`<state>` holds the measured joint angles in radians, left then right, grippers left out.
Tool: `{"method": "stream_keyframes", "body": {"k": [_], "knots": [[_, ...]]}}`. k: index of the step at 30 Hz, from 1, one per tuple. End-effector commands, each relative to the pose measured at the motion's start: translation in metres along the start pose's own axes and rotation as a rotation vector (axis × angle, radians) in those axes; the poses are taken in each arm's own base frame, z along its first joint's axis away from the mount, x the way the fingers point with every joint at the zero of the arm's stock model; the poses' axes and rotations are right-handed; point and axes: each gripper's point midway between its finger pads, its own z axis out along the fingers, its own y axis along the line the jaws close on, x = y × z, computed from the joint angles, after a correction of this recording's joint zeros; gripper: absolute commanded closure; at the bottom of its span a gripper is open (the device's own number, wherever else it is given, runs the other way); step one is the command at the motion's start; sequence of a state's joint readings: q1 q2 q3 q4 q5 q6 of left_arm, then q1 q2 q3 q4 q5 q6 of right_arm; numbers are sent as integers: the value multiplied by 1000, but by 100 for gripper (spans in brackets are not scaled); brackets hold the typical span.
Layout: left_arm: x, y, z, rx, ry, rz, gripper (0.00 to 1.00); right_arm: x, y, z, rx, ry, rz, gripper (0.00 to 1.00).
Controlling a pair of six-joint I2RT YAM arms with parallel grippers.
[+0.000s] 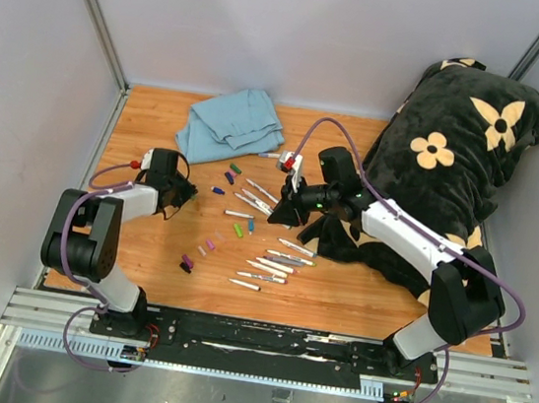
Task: Open the pen caps
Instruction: Place the pen cap at the center of the board, then place the pen at the center of the board.
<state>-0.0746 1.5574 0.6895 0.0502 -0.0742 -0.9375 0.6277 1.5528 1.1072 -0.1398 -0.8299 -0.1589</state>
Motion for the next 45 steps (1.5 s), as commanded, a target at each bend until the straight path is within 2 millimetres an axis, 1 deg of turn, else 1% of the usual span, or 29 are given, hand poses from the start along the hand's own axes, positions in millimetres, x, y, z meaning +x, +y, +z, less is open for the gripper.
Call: {"method": "stream_keyframes", "body": {"k": [1, 4, 8, 11, 14, 16, 18, 20, 21, 22, 23, 24, 25, 26, 28, 29, 31, 33, 35, 36, 41, 45], "knots": [[-16, -5, 3, -3, -42, 0, 66, 7, -1, 8, -1, 24, 23, 99], [-18, -4, 3, -11, -50, -4, 58, 9, -4, 13, 5, 26, 51, 99], [-25, -6, -5, -9, -72, -11, 53, 7, -8, 21, 9, 35, 82, 99], [-36, -14, -21, 10, -113, -19, 49, 1, -8, 31, 14, 46, 98, 99], [-50, -25, -48, 47, -159, -28, 45, -4, -8, 49, 31, 83, 107, 99], [-63, -35, -74, 82, -210, -33, 42, -10, -9, 65, 39, 107, 129, 99], [-83, -41, -108, 105, -296, -33, 36, -17, -12, 82, 44, 122, 155, 99], [-108, -41, -149, 107, -419, -34, 34, -22, -19, 99, 43, 134, 198, 99], [-121, -38, -171, 103, -493, -38, 29, -24, -21, 108, 42, 146, 215, 99], [-137, -35, -201, 109, -591, -45, 25, -19, -25, 118, 47, 172, 234, 99], [-143, -32, -215, 110, -635, -25, 24, -20, -26, 127, 53, 190, 234, 99], [-152, -31, -241, 137, -708, -19, 21, -18, -28, 135, 62, 210, 235, 99], [-156, -31, -258, 160, -751, 11, 18, -16, -30, 142, 74, 228, 233, 99], [-158, -32, -271, 188, -787, 45, 17, -9, -32, 151, 87, 254, 235, 99], [-158, -34, -291, 234, -838, 149, 13, -7, -37, 164, 115, 280, 233, 99], [-155, -35, -297, 263, -852, 200, 12, -4, -39, 171, 127, 293, 239, 99], [-149, -33, -301, 284, -869, 286, 11, -1, -45, 181, 147, 312, 244, 99], [-144, -26, -299, 273, -879, 351, 9, 2, -52, 189, 181, 327, 231, 98], [-140, -16, -292, 250, -885, 341, 5, 2, -59, 194, 216, 336, 199, 98], [-138, -14, -289, 255, -887, 342, 5, 4, -60, 197, 229, 344, 187, 98], [-137, -19, -291, 280, -889, 353, 5, 15, -67, 207, 273, 372, 161, 94], [-137, -17, -292, 277, -893, 350, 4, 21, -81, 209, 337, 390, 122, 92]]}}
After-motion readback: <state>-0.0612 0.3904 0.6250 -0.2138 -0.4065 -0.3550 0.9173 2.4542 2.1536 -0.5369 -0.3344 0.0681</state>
